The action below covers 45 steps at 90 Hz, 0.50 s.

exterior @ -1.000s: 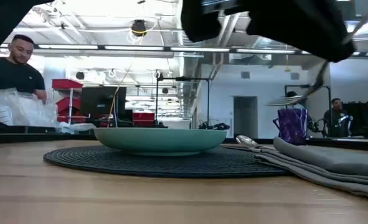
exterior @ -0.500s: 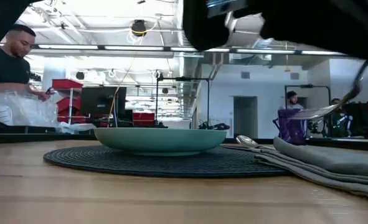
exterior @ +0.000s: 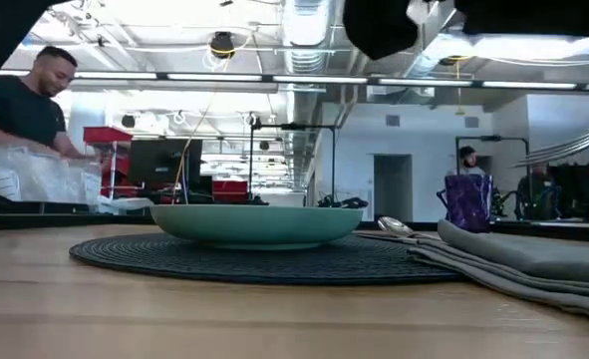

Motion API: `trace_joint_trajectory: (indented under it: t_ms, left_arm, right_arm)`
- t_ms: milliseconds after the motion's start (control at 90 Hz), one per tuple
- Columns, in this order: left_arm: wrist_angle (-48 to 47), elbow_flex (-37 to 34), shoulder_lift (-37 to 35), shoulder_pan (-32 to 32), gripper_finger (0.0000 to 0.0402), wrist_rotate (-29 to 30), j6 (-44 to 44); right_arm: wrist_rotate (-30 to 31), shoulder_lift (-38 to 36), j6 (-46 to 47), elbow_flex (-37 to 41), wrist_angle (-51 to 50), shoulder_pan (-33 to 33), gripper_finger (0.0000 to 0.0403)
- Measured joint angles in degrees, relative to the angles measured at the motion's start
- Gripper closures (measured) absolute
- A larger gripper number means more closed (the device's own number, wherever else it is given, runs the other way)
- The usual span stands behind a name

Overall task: Set table place
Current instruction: Put the orange fork on the gray table napkin, then move the gray table napkin to the middle left of the blue placemat

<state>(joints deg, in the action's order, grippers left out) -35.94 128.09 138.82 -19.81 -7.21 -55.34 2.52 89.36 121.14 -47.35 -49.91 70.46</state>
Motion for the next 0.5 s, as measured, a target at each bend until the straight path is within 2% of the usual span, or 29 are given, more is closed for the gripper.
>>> trace_joint_trajectory:
  t_ms: [100, 367, 500]
  left_arm:
    - [-1.8, -0.02, 0.0, 0.06, 0.0379, -0.68, 0.3]
    - [0.77, -0.02, 0.0, 0.37, 0.0377, -1.58, 2.65]
    - [-3.99, -0.02, 0.0, 0.81, 0.0377, 1.36, 10.24]
  right_arm:
    - [0.14, 0.0, -0.17, -0.02, 0.0, -0.02, 0.0296]
    - [0.28, -0.04, -1.93, -0.04, 0.87, -0.04, 0.0296]
    - [-0.21, -0.11, -6.36, -0.02, 3.14, -0.82, 0.0296]
